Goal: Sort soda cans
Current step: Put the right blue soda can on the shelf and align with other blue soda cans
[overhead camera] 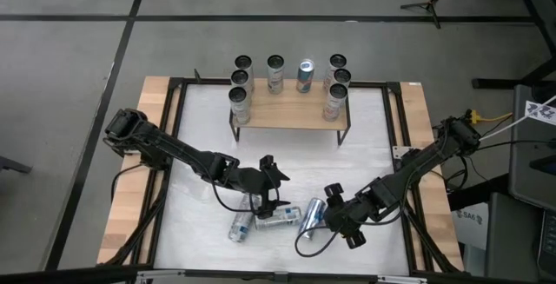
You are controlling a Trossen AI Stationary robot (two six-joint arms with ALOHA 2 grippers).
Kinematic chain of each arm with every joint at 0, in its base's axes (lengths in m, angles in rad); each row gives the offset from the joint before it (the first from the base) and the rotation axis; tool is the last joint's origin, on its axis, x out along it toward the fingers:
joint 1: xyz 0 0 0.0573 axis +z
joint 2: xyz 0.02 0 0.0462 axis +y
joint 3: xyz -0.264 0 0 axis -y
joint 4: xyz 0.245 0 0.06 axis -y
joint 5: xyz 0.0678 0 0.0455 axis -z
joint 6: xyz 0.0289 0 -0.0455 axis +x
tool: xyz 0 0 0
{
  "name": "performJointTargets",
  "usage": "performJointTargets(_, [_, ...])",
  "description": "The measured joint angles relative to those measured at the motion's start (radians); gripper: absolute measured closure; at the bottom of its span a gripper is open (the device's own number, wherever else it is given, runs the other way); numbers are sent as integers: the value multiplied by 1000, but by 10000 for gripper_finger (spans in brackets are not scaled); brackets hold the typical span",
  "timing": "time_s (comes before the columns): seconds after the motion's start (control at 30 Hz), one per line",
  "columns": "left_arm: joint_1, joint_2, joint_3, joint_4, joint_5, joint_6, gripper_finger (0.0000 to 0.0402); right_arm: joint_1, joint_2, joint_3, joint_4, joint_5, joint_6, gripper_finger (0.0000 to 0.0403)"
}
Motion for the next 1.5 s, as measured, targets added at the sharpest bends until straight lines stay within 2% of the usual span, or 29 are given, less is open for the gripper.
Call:
performJointTargets(0.4, [-12,0,0,27,-1,0,56,-40,0,0,0,50,203,161])
performJointTargets(0.57, [-18,0,0,25,-1,4,56,-38,0,-1,-23,169,299,161])
performJointTargets(1.0, [-15,0,0,25,-5,28,56,-39,0,-1,-56,332,501,160])
performJointTargets(1.23, [13,0,0,-31,-115,13,56,-72,0,-1,-54,360,551,160])
performJointTargets(1.5, [84,30,1,-258,-259,-163,56,-100,0,-1,-51,343,546,160])
